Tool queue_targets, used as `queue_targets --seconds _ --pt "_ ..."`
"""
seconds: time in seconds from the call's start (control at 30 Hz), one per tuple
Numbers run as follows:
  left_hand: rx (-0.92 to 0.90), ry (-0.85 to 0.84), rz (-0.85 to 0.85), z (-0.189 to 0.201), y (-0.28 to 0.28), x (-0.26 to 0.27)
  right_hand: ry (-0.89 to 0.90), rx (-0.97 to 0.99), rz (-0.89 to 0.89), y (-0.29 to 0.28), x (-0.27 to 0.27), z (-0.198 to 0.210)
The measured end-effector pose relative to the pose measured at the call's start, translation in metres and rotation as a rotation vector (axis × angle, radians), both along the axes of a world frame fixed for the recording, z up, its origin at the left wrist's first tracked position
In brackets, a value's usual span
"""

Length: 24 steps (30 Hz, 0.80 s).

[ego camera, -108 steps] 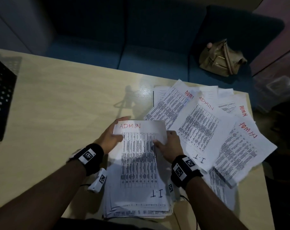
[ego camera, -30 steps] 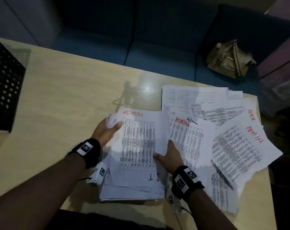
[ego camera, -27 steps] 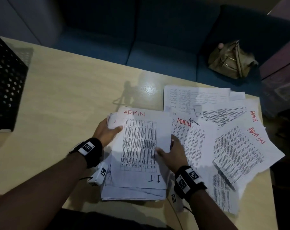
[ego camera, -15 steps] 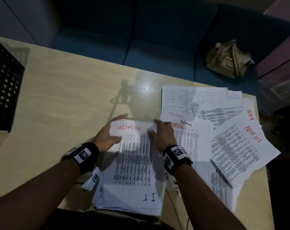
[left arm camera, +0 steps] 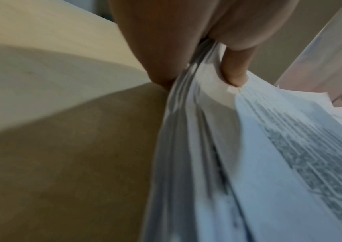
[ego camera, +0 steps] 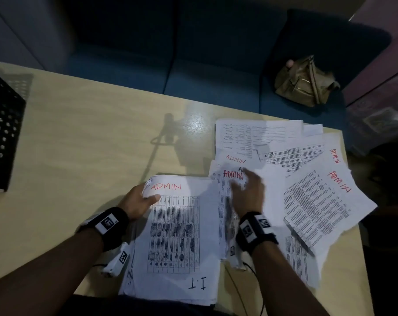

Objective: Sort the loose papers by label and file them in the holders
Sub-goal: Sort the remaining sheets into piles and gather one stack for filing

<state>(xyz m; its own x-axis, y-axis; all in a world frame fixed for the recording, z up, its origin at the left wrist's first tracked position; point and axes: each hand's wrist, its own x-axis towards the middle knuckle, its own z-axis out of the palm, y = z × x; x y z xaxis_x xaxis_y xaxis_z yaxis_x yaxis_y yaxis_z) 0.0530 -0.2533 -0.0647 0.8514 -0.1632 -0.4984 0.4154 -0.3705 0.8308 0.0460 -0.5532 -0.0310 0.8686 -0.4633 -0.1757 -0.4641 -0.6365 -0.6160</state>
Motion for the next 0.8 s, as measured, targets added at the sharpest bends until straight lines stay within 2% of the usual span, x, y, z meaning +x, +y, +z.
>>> queue_targets --seconds 0.07,0.13,0.17,0.27,0.4,0.57,0.67,0.73,0.8 --pt "0.046 0.01 -0.006 -0.001 0.0 0.001 0.177 -0.181 -0.28 -0.037 -0.011 0.001" --pt "0.069 0.027 -0.021 -0.003 -0.003 0.002 0.333 -0.173 -0.417 -0.062 -0.023 0.001" --pt "0.078 0.041 -0.018 -0.004 -0.002 0.003 0.35 -0.136 -0.431 -0.068 -0.026 -0.002" --pt "0.09 0.07 -0.022 -0.005 -0.002 0.004 0.286 -0.043 -0.394 -0.075 -0.032 -0.003" --pt "0.127 0.088 -0.032 0.003 -0.006 0.004 0.175 0.196 -0.319 -0.062 -0.031 0.006" --pt "0.141 0.074 -0.045 0.011 -0.008 0.002 0.237 0.067 -0.065 -0.046 -0.029 0.029" --pt "0.108 0.056 0.009 0.016 -0.008 0.002 0.098 0.045 -0.021 -0.053 -0.021 0.063" --pt "0.056 0.065 0.111 0.021 -0.009 0.003 -0.103 -0.046 -0.028 -0.066 -0.014 0.097" --pt "-0.019 0.09 0.205 0.027 -0.012 0.008 -0.307 -0.043 -0.086 -0.084 -0.008 0.13"
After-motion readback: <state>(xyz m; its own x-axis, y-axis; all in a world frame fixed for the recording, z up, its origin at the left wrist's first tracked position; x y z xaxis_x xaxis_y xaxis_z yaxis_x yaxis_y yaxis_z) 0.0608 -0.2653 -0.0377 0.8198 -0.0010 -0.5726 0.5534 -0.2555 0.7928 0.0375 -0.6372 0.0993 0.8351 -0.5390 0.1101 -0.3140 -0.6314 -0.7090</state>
